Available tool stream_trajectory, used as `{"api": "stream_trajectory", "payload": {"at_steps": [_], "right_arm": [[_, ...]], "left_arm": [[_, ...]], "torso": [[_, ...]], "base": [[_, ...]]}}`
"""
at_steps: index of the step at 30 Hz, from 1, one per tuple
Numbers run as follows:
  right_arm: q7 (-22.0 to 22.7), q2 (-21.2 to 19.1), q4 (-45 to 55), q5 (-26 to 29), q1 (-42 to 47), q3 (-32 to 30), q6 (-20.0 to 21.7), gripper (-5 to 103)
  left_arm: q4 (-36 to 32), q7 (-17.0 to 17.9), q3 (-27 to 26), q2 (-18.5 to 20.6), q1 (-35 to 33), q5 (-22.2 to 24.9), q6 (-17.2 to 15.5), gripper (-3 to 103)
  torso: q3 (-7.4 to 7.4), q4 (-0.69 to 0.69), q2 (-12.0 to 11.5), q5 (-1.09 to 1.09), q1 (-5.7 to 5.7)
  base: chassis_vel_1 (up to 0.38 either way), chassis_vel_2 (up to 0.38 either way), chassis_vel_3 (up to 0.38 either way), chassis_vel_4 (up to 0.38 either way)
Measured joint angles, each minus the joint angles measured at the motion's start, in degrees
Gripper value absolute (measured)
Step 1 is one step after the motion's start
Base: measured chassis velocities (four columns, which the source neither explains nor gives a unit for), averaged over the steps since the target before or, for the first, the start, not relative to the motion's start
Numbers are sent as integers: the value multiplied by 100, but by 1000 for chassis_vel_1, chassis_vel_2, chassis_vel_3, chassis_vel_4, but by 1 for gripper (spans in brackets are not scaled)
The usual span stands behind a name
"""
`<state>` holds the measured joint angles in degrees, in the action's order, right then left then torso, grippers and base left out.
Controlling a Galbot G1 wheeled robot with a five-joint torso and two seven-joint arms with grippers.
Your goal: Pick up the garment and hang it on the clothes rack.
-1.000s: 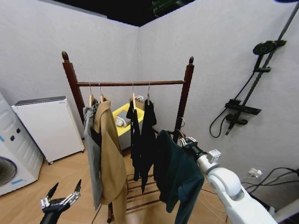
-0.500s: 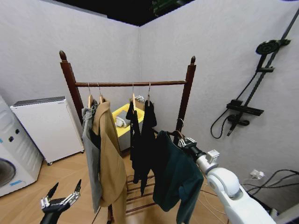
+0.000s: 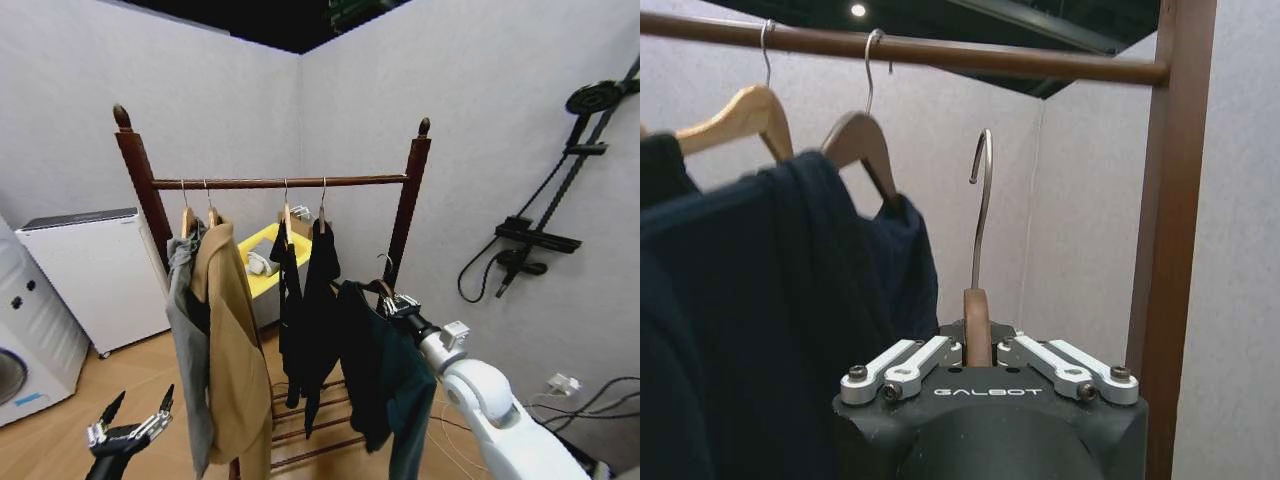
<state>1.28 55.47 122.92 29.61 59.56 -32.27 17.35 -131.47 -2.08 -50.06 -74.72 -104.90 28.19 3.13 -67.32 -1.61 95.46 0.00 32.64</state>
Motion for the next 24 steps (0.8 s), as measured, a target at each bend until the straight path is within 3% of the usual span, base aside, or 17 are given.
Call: {"api": "stream_trajectory", "payload": {"at_steps": [5,11,13,16,24], "right_arm": [[440,-432,312,549,-520,-18,621,9],[558,-996,-16,1045,-1301,97,748,9],[560,-1353,-302,1530,-1914,255,816,9],[560,-1538,-673,1874,-2512,527,878,9],[839,-1371,-1355,2489,-3885,1685,1091,9]], "left_arm": [[0,-1,0,0,-1,0,0,100],[0,1,0,0,0,0,0,100],[0,-1,0,0,0,0,0,100],[0,-1,0,0,0,0,0,100],[0,-1,0,0,0,0,0,100]], "torso": [[2,-1,2,0,-7],[2,0,3,1,-7],[2,-1,2,0,-6],[1,-1,2,-1,-5],[1,0,2,0,-5]], "base": [[0,0,0,0],[0,0,0,0],[0,0,0,0],[0,0,0,0],[0,0,0,0]]}}
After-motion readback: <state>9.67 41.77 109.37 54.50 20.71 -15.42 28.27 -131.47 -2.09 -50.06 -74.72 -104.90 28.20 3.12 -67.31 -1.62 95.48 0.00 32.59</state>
